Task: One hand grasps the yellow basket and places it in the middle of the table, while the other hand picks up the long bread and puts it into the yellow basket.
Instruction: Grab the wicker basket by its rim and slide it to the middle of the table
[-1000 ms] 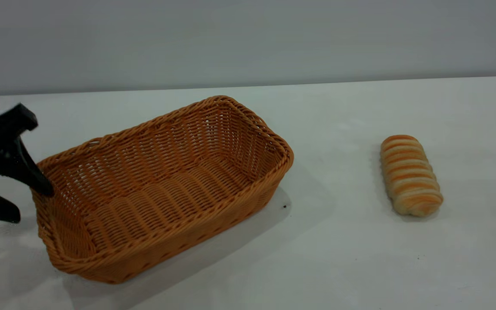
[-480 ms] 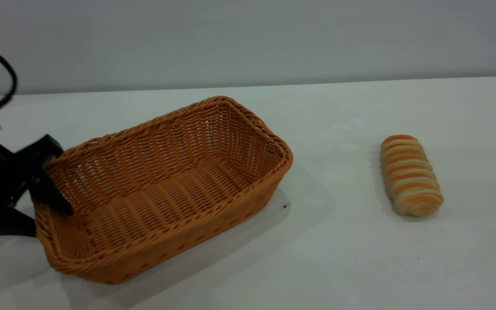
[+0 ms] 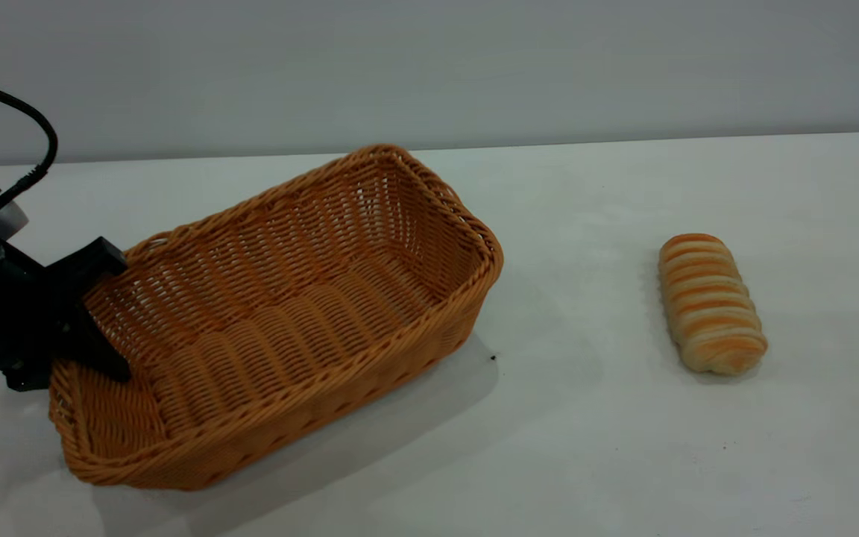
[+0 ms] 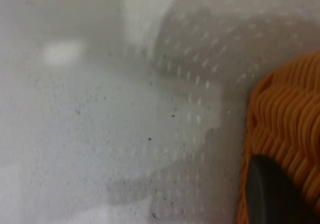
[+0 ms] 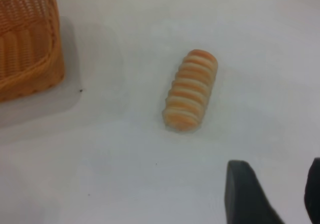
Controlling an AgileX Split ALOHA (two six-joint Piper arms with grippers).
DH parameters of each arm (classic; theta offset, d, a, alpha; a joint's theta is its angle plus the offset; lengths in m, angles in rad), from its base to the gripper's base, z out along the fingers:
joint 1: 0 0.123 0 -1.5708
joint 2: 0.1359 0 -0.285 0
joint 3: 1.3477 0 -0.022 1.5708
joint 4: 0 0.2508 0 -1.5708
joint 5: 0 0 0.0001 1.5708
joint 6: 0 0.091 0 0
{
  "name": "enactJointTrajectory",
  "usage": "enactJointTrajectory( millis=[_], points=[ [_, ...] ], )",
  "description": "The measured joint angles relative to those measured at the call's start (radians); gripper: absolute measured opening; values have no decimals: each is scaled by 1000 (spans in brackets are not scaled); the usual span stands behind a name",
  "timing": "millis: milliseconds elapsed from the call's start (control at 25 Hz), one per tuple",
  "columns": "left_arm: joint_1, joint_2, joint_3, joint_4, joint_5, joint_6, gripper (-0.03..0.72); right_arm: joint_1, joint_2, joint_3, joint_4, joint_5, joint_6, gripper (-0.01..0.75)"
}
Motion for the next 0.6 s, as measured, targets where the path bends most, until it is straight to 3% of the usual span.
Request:
enactJointTrajectory(
  millis=[320,480,600],
  points=[
    [0,15,-184,87,103,38,113,0,0,0,0,0,0,336],
    [-9,66,-355,370,233,-164,113,0,0,0,0,0,0,336],
    [-47,123,-490,720,329,-402,113,0,0,0,0,-1,0,336]
  ],
)
